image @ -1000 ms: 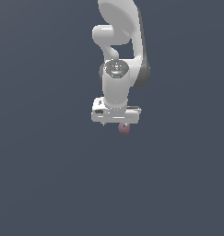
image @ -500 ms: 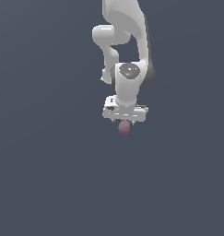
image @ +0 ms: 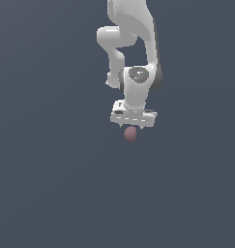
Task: Pick up the object and move it to a goal position.
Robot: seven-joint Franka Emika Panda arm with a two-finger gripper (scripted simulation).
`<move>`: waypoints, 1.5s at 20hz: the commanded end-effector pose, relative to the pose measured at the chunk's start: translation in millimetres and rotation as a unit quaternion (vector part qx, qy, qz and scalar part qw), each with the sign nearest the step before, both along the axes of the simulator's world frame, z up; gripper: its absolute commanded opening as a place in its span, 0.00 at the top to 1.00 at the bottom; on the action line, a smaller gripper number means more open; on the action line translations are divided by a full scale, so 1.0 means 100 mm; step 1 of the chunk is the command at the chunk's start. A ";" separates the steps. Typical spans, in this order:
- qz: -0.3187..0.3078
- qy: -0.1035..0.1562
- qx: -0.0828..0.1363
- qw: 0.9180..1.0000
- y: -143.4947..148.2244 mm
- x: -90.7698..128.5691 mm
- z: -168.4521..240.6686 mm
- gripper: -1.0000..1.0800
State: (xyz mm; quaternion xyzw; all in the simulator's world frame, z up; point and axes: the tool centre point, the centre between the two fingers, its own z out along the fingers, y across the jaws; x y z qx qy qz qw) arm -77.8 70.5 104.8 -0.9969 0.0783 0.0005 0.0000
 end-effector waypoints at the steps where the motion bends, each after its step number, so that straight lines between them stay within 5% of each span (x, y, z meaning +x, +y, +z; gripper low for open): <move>1: 0.000 0.000 0.000 1.000 0.00 0.00 -0.03 0.04; 16: -0.002 0.000 0.000 1.000 0.00 -0.01 -0.50 0.04; 17: -0.002 0.000 0.000 1.000 0.00 -0.01 -0.50 1.00; 30: -0.002 -0.001 0.000 1.000 -0.02 -0.01 -0.47 1.00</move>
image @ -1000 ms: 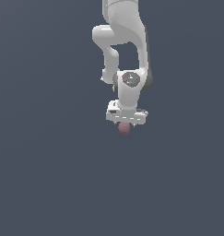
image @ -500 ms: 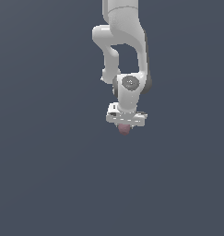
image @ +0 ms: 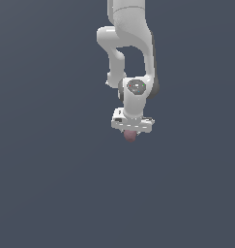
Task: Pick up the object and move it to a goal position.
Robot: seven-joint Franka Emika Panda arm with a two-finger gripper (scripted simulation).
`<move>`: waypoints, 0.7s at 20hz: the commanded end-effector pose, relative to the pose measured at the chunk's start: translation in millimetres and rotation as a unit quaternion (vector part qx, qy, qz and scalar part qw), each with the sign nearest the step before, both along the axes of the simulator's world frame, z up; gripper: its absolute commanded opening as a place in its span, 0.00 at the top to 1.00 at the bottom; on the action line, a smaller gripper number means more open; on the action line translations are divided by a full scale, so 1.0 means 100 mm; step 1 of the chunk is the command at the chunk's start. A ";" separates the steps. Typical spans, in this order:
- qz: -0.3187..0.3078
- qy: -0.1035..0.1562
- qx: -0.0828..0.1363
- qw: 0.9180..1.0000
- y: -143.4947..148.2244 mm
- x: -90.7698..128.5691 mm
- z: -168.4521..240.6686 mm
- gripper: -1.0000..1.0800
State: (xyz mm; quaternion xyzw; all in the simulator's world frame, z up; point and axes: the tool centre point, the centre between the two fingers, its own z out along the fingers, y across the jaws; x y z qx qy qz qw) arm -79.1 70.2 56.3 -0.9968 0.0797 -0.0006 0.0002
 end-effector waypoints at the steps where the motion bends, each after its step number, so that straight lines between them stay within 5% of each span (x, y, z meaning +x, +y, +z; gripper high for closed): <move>1: 0.000 0.000 0.000 1.000 -0.03 -0.01 0.03 1.00; 14: 0.000 0.000 0.001 1.000 -0.68 -0.17 0.61 1.00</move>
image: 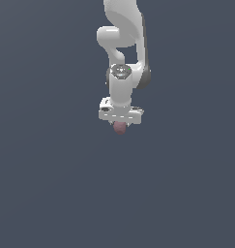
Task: Pick up the object and move it to a goal position.
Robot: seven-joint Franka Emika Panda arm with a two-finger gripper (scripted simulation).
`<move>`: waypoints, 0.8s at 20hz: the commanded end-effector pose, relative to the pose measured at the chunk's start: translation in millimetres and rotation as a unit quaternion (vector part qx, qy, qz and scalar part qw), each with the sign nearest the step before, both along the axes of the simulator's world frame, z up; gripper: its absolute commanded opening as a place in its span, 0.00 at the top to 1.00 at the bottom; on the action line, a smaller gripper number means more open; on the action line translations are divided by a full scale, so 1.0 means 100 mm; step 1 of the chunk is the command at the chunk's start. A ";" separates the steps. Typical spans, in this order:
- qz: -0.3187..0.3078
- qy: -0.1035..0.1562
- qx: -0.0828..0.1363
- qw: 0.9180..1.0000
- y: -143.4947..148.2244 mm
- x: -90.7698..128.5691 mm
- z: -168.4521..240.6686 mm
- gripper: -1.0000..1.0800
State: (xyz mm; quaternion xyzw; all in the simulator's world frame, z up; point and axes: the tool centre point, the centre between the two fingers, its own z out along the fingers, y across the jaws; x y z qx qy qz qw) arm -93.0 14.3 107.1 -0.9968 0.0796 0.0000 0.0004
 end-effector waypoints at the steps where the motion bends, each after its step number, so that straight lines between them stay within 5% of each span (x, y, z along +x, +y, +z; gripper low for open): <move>1: 0.000 0.000 0.000 1.000 -0.20 -0.05 0.18 1.00; 16: -0.001 0.000 0.000 1.000 -1.01 -0.20 0.93 1.00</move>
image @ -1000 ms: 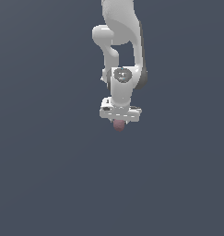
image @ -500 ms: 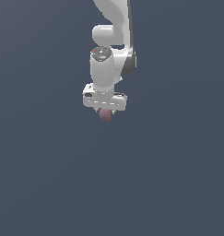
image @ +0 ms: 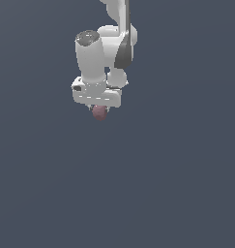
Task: Pick up the object and move it to a goal position.
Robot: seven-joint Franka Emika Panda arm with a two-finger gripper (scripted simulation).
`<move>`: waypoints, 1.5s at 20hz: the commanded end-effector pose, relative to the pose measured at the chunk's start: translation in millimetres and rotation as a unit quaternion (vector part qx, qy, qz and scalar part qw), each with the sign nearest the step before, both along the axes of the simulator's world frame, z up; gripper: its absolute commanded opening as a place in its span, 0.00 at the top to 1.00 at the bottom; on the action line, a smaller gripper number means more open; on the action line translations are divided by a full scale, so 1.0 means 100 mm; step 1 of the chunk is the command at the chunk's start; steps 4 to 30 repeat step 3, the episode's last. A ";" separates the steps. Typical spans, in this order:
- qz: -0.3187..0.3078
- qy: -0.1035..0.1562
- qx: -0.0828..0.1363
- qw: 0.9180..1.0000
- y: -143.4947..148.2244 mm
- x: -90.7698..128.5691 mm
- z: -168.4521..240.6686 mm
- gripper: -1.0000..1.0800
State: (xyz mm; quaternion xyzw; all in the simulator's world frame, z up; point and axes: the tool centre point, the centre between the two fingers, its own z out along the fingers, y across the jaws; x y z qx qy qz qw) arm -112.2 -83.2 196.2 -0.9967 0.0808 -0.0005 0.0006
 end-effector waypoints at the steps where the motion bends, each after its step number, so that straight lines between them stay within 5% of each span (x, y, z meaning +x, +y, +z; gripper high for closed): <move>1: 0.001 0.001 0.000 1.000 -0.05 -0.01 0.05 1.00; 30: 0.001 0.001 0.000 1.000 -0.06 -0.01 0.06 1.00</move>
